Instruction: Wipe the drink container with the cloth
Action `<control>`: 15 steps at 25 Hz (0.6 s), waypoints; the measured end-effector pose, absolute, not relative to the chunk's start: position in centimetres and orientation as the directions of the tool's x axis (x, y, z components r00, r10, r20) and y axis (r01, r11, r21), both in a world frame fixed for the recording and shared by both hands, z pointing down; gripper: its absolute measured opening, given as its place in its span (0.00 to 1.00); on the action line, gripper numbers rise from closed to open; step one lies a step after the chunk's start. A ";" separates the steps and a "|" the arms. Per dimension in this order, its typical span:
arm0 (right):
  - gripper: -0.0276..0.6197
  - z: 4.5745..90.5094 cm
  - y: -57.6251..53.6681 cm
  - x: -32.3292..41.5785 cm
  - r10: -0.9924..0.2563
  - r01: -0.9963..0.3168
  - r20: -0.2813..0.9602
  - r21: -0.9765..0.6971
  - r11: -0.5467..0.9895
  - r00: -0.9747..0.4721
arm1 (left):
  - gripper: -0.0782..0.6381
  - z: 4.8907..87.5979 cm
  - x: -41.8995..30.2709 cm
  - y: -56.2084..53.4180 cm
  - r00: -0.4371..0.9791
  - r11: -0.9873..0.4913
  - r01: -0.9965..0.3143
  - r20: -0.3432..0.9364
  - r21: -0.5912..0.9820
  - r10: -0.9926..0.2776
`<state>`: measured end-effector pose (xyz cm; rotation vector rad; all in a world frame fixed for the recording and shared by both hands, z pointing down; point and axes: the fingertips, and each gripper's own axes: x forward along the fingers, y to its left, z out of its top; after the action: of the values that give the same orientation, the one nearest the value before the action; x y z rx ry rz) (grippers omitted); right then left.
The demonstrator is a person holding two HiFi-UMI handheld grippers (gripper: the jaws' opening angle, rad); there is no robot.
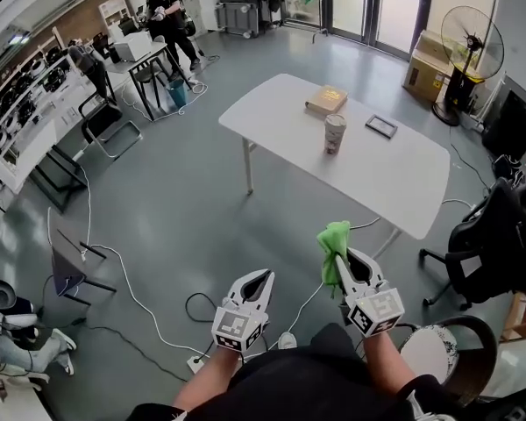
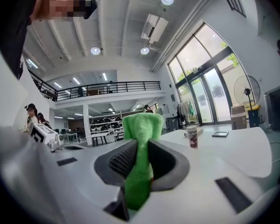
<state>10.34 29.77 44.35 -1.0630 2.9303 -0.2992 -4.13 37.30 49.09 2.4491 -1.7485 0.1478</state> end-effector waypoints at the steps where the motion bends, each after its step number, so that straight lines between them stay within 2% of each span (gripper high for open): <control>1: 0.16 44.7 29.7 9.9 -0.629 -0.630 0.067 -0.186 0.754 -0.774 | 0.13 49.3 -4.3 37.2 0.325 -0.320 -0.946 0.157 0.056 -0.933; 7: 0.16 46.2 26.8 9.0 -0.632 -0.635 0.092 -0.211 0.743 -0.769 | 0.13 50.8 -4.8 34.2 0.349 -0.340 -0.937 0.164 0.081 -0.923; 15: 0.16 45.7 19.0 7.8 -0.638 -0.634 0.056 -0.199 0.747 -0.768 | 0.13 50.5 -6.8 26.7 0.323 -0.315 -0.946 0.155 0.071 -0.934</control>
<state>7.84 18.95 45.72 -1.0638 2.9215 -0.3235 -6.84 26.74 50.48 2.4303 -1.7415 0.1279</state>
